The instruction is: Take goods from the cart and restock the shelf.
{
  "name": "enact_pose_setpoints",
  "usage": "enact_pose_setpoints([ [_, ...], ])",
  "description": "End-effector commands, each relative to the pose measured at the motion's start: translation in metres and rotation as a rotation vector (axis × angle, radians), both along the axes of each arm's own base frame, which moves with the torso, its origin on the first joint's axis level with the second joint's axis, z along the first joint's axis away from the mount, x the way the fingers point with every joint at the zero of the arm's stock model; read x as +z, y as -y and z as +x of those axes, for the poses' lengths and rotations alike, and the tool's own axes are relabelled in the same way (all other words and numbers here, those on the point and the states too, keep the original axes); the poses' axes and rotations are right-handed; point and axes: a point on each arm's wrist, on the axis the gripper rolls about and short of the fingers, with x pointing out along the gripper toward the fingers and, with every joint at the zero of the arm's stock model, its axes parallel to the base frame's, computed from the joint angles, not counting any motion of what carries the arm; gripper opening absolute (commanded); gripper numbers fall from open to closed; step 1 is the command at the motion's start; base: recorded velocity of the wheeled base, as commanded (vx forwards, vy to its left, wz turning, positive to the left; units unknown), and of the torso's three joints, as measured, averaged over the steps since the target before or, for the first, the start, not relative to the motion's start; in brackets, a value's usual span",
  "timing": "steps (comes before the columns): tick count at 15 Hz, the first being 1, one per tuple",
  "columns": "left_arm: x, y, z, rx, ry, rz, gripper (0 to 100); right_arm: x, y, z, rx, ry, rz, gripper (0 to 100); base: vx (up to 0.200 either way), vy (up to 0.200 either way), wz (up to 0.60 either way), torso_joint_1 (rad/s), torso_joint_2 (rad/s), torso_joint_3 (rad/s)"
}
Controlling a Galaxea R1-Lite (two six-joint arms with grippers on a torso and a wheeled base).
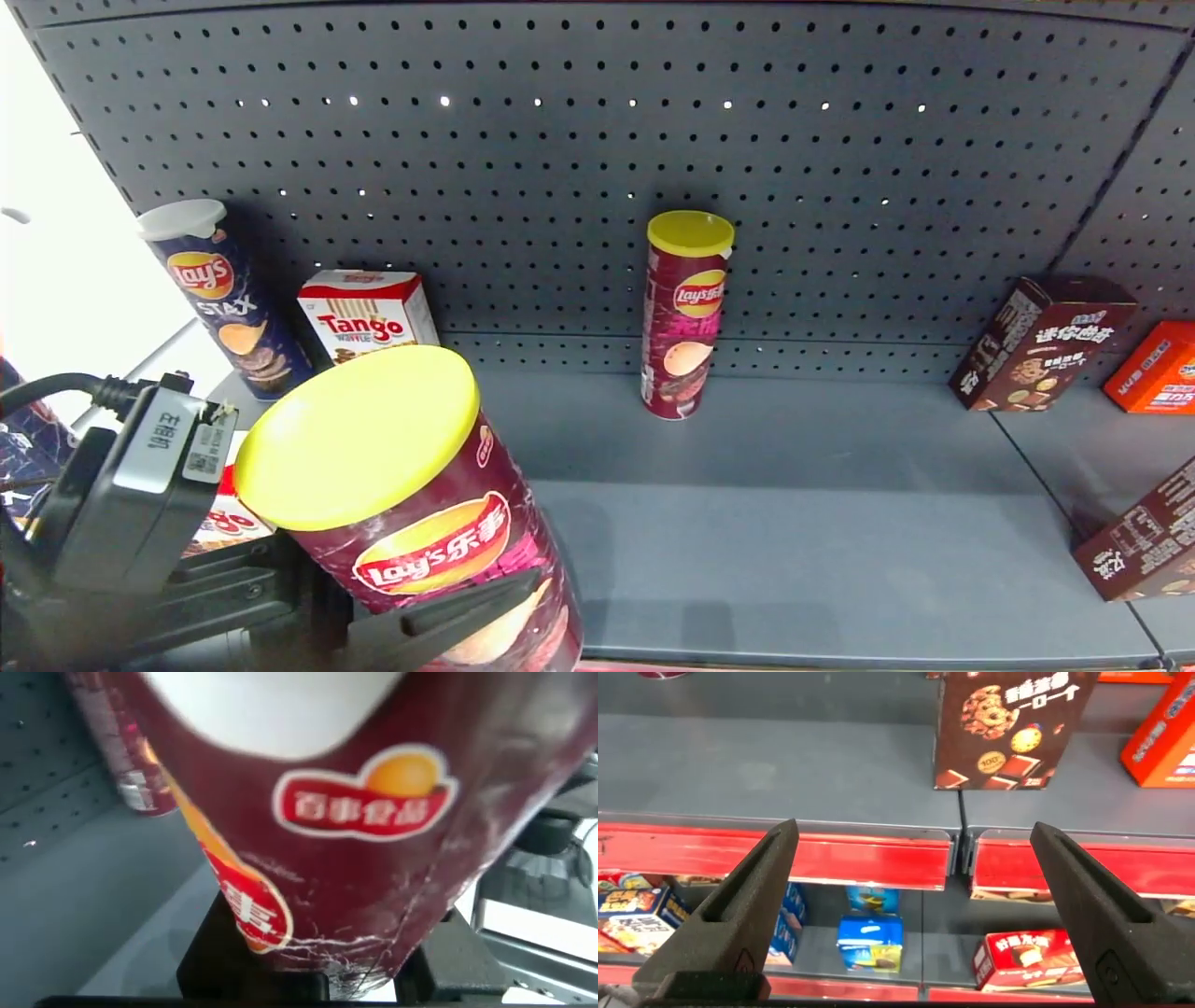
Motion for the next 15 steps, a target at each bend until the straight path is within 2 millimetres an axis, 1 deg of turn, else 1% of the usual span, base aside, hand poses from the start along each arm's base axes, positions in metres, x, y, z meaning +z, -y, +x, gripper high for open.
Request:
enact_pose_setpoints([
  [1, 0.001, -0.001, 0.001, 0.007, 0.004, -0.002, 0, 0.0, 0.0, 0.0, 0.0, 0.001, 0.0, 100, 0.0, 0.0, 0.0, 0.0, 0.0, 0.0],
  [7, -0.002, -0.004, 0.003, 0.033, -0.003, 0.006, 0, 0.0, 0.0, 0.0, -0.005, -0.002, -0.007, 100, 0.0, 0.0, 0.0, 0.0, 0.0, 0.0],
  [8, -0.003, -0.004, 0.003, 0.036, -0.007, 0.011, 0, 0.008, 0.0, -0.001, -0.005, 0.022, -0.018, 100, 0.0, 0.0, 0.0, 0.0, 0.0, 0.0],
  [9, -0.003, -0.004, 0.003, 0.036, -0.007, 0.011, 0, 0.008, 0.0, -0.001, -0.005, 0.022, -0.018, 100, 0.0, 0.0, 0.0, 0.0, 0.0, 0.0],
  [10, -0.004, -0.006, 0.007, 0.09, -0.006, 0.015, 0, 0.089, 0.0, 0.018, 0.023, 0.001, -0.013, 100, 0.0, 0.0, 0.0, 0.0, 0.0, 0.0],
  [11, -0.004, -0.005, 0.007, 0.096, -0.01, 0.017, 0, 0.112, -0.001, 0.02, 0.052, 0.034, -0.013, 100, 0.0, 0.0, 0.0, 0.0, 0.0, 0.0],
  [12, -0.006, -0.006, 0.007, 0.096, -0.017, 0.021, 0, 0.125, -0.001, 0.027, 0.056, 0.032, -0.018, 100, 0.0, 0.0, 0.0, 0.0, 0.0, 0.0],
  [13, -0.005, -0.005, 0.007, 0.091, -0.013, 0.018, 0, 0.135, -0.001, 0.031, 0.068, 0.042, -0.035, 100, 0.0, 0.0, 0.0, 0.0, 0.0, 0.0],
  [14, -0.003, -0.005, 0.008, 0.091, -0.01, 0.013, 0, 0.145, -0.002, 0.041, 0.105, 0.022, -0.046, 100, 0.0, 0.0, 0.0, 0.0, 0.0, 0.0],
  [15, -0.003, -0.005, 0.008, 0.09, -0.013, 0.013, 0, 0.147, -0.003, 0.047, 0.136, 0.009, -0.045, 100, 0.0, 0.0, 0.0, 0.0, 0.0, 0.0],
])
